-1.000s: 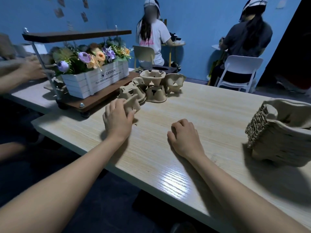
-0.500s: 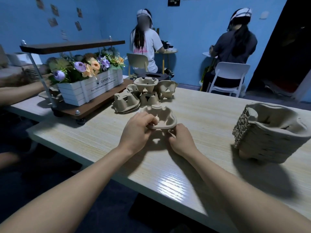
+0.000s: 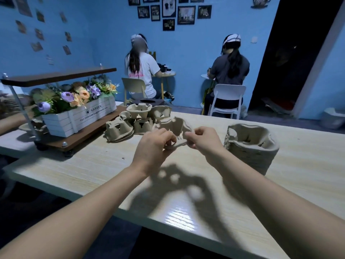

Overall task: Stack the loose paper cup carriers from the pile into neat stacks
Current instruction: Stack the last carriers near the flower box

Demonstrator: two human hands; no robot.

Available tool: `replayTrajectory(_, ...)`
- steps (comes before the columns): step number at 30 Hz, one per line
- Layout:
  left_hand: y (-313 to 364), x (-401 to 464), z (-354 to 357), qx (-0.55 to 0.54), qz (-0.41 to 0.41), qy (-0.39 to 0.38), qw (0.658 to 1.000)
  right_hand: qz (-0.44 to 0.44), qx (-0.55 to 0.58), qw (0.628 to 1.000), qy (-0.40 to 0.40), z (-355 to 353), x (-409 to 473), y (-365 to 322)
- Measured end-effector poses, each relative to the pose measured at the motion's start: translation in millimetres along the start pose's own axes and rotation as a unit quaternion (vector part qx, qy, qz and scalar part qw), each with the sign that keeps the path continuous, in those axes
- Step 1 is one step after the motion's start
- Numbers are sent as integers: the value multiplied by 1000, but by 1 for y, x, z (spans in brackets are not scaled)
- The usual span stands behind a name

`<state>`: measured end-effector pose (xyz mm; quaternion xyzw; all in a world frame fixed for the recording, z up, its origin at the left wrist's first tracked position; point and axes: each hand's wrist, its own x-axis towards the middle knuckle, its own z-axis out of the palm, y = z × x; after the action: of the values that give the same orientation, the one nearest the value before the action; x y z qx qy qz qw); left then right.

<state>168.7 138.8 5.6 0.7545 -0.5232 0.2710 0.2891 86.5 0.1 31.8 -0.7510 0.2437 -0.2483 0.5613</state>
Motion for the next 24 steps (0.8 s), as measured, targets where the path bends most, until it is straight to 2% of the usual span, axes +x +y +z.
replayTrajectory(4,17,15,-8,53,88,-8,995,-6,-90,995,34,-25,-2,-16)
replayTrajectory(6,24,23,-14,28,86,7,996,-36,-138,989,46,-38,-7,-27)
replayTrajectory(10,37,42,-25,-37,-27,86,995,-101,-202,972,65,-62,-15,-42)
replayTrajectory(13,47,55,-28,-125,-144,54,980,-140,-222,962,76,-80,-17,-49)
replayTrajectory(15,53,61,-26,-207,-192,47,958,-147,-211,963,79,-91,-19,-51)
replayTrajectory(19,70,72,-15,-341,-257,84,900,-133,-148,976,93,-113,-22,-50)
replayTrajectory(24,92,95,-1,-425,-314,112,842,-90,-79,986,114,-139,-28,-43)
